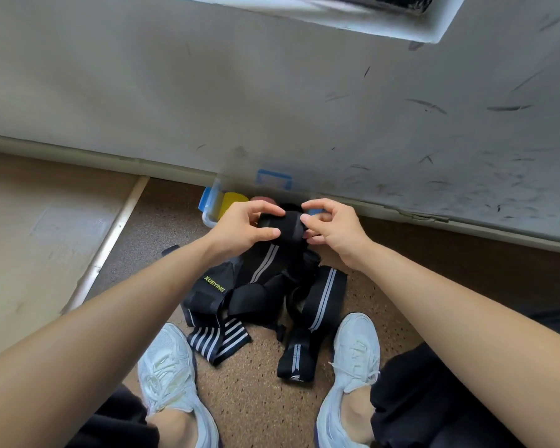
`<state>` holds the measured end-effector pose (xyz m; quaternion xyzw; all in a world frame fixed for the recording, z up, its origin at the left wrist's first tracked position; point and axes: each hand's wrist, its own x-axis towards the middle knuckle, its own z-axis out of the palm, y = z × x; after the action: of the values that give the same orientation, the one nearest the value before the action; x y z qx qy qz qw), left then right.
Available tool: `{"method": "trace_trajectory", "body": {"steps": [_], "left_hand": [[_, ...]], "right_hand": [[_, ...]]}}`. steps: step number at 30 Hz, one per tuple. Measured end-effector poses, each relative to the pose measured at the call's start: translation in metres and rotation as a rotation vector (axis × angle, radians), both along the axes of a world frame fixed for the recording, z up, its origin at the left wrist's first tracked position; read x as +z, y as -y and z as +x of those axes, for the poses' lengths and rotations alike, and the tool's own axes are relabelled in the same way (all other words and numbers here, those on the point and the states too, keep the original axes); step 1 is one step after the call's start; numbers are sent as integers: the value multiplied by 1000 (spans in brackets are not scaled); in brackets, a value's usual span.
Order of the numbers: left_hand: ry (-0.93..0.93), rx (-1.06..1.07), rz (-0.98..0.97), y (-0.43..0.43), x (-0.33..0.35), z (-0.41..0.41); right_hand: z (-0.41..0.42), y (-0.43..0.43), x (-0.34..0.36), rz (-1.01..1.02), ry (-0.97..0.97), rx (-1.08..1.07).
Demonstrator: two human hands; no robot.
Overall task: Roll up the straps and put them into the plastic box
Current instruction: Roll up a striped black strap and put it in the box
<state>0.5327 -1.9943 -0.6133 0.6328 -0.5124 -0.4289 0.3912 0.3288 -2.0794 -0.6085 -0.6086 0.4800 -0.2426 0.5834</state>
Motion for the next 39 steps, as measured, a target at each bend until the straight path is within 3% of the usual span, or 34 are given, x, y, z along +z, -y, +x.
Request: {"method": "trace_trajectory", "body": {"steps": [4,8,12,16,21,25,32,39], "left_hand": [[42,104,28,0,-15,1],[130,109,76,-6,-37,3],[130,95,106,-9,-51,6],[131,88,142,-10,-62,10],[124,73,156,-7,-65,7],[136,66,172,-3,-65,4],[119,67,180,-4,-65,1],[50,123,131,4,-56,-4]], "right_hand": [[-32,8,-44,91,-234,-125],[-58,-3,-100,149,-620,97],[-60,-19,-134,233,-664,139],[-71,-22,-147,237,-837,47],[-82,-13,-144,375,-491,-260],[-73,-15,-144,470,-327,-398],[-54,-12,-123,459,-240,-414],[-71,34,-25,400,-167,-245]]}}
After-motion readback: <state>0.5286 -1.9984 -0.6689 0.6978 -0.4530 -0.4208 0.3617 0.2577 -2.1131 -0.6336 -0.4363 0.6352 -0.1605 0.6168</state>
